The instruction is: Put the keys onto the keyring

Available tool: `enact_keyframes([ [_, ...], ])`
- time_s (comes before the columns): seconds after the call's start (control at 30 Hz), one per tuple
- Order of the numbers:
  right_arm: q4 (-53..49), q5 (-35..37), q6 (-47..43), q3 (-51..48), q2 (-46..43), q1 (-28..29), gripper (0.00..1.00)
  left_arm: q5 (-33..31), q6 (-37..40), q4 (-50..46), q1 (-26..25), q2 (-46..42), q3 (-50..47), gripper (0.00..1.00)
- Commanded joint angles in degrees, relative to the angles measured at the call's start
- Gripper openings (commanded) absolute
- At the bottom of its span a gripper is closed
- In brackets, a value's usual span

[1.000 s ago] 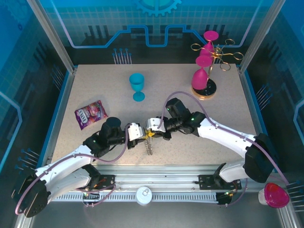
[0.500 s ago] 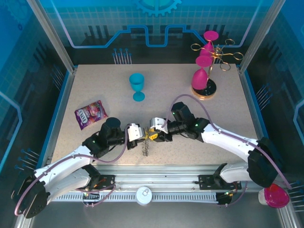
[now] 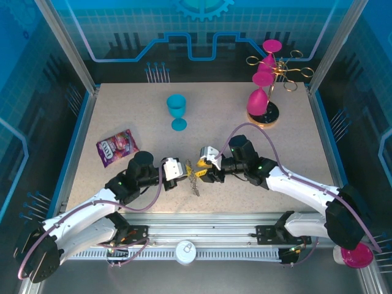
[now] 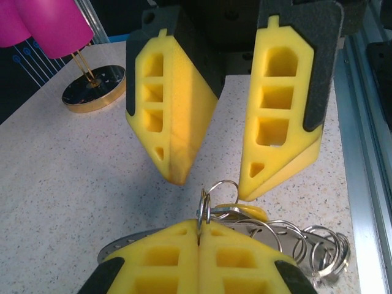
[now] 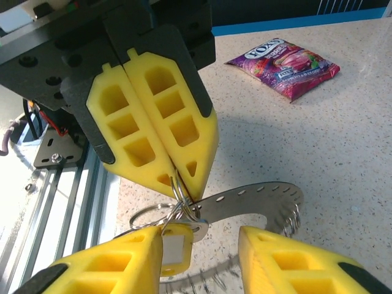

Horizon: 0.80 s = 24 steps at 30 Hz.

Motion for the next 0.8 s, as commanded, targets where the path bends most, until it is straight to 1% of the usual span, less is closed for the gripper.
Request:
enact_keyframes([
  [0.0, 4.88, -1.0, 4.32, -0.93, -0.24, 0.32, 0.36, -0.22, -0.63, 3.06, -0.15, -0.59, -0.75, 0.0],
  [0.1, 4.91, -1.03, 4.53, -0.89, -0.19, 0.32, 0.36, -0.97, -0.47, 3.06, -0.14, -0.55, -0.73, 0.0],
  [0.2, 4.74, -1.04, 4.51, -0.47, 0.29, 0.3, 0.32, -0.95, -0.47, 3.06, -0.17, -0.52, -0.65, 0.0],
  [0.27, 4.82, -1.54, 4.62, -0.32, 0.7, 0.27, 0.26, -1.02, -0.47, 3.06, -0.18, -0.6, -0.65, 0.0],
  [0.43, 5.75, -2.18, 5.44, -0.23, 1.34, 0.31, 0.16, -1.21, -0.63, 3.46, -0.16, -0.66, -0.6, 0.0],
  [0.5, 6.07, -2.32, 5.81, -0.23, 1.45, 0.3, 0.11, -1.29, -0.78, 3.49, -0.16, -0.86, -0.53, 0.0],
  [0.63, 6.23, -0.62, 6.45, -0.58, 1.15, 0.12, 0.0, -1.54, -0.82, 3.2, -0.18, -1.3, -0.69, 0.0],
  [0.77, 5.19, 1.22, 7.42, -1.12, 0.77, -1.06, 0.0, -1.51, -1.15, 3.12, -0.2, -2.04, -0.7, 0.0],
])
